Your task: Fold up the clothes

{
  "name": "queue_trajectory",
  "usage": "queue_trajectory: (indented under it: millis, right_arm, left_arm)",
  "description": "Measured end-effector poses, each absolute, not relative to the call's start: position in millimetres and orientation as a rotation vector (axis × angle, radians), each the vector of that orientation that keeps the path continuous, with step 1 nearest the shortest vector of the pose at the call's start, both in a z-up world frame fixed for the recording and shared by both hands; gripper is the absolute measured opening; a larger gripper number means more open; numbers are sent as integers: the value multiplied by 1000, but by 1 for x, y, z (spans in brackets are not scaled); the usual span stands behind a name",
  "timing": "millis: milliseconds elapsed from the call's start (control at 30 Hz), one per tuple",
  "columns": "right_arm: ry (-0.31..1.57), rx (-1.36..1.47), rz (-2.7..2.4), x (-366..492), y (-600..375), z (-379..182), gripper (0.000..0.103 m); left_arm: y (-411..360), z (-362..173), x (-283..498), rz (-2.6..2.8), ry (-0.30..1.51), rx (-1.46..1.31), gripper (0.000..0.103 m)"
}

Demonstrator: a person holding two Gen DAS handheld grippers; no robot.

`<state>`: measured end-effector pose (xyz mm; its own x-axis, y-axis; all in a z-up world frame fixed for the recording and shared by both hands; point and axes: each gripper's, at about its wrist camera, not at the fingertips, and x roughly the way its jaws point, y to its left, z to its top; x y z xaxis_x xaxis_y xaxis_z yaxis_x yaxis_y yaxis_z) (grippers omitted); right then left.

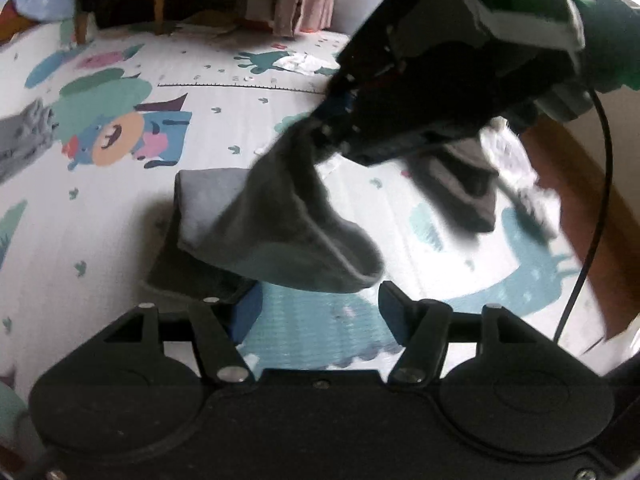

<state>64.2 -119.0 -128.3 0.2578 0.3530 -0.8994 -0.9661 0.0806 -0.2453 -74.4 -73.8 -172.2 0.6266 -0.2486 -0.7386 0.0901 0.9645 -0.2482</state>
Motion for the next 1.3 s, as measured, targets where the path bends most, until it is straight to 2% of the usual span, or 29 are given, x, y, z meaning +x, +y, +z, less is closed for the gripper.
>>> queue_trajectory:
  millis: [200, 433, 500, 567, 733, 1000, 1300]
  right_arm:
    - [798, -947, 1118, 57, -83, -94, 15]
    - [790, -932, 1118, 45, -67, -79, 15]
    - [786, -916, 1117, 44, -70, -76, 15]
    - [779, -916, 1105, 45, -74, -74, 15]
    - [740, -928, 1036, 56, -95, -64, 15]
    - [604, -1010, 898, 71, -154, -19, 15]
    - [544, -1068, 720, 59, -241, 39, 15]
  left_arm:
    - [-75, -155, -75, -113, 808, -291, 67]
    - [-65, -151, -76, 58, 779, -220, 67]
    - [-57, -153, -70, 47, 785, -217, 63]
    - [-50, -155, -63, 26, 799, -204, 33]
    - [-47, -143, -51, -22, 789, -194, 15]
    - [-85, -92, -38, -317, 687, -150, 12]
    - [-121, -33, -23, -630, 611, -228, 11]
